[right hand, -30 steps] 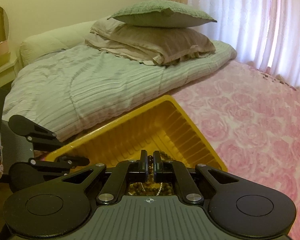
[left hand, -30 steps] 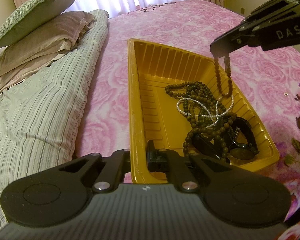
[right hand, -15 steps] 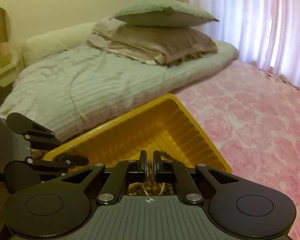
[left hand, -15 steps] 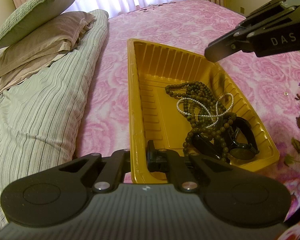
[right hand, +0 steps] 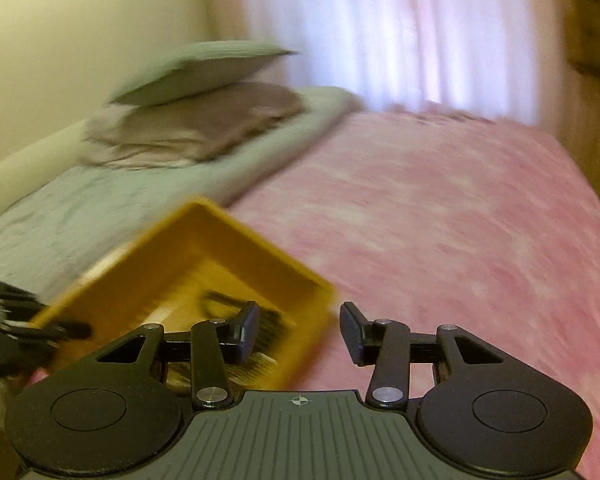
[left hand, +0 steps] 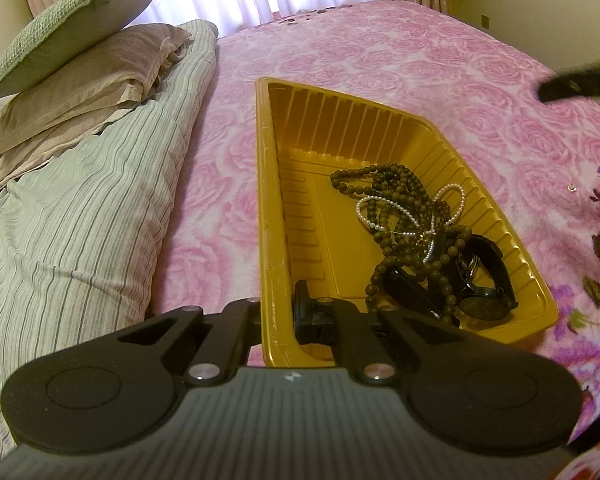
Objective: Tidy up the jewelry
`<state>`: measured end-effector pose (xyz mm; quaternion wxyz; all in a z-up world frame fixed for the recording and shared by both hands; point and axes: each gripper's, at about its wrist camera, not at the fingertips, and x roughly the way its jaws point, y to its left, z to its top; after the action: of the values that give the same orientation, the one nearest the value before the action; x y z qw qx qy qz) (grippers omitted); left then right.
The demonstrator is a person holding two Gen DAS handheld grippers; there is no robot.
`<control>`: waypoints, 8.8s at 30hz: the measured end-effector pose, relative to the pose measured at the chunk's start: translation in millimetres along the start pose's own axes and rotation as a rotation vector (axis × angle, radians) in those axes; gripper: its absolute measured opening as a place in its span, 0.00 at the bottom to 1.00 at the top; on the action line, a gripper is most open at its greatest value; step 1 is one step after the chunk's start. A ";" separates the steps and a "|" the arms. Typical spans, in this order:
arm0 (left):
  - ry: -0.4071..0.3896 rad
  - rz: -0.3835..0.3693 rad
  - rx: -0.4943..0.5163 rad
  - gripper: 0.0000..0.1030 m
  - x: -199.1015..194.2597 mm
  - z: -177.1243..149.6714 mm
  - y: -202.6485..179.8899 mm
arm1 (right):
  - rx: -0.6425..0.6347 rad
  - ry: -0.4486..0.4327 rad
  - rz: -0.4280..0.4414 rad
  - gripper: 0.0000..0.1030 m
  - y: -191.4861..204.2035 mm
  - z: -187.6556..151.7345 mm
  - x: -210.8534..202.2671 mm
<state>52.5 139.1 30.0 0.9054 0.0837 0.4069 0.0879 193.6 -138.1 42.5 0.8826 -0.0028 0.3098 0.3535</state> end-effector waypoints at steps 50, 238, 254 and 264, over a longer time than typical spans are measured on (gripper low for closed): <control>-0.003 0.003 0.002 0.03 -0.5 -0.8 1.6 | -0.145 0.008 0.092 0.07 53.0 -20.4 7.3; 0.029 -0.161 -0.213 1.00 -45.0 -55.3 -131.8 | 0.187 0.234 -0.179 0.62 39.9 -127.3 -86.6; 0.028 -0.160 -0.213 1.00 -45.1 -56.3 -131.9 | 0.188 0.233 -0.179 0.62 40.1 -127.8 -86.4; 0.012 -0.169 -0.217 1.00 -47.2 -60.3 -131.8 | 0.189 0.232 -0.178 0.62 40.0 -127.6 -86.5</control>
<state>-11.6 5.3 -4.9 0.9108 -0.0499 0.4061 0.0552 50.7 -190.5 -4.5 0.8650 0.0121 0.4402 0.2405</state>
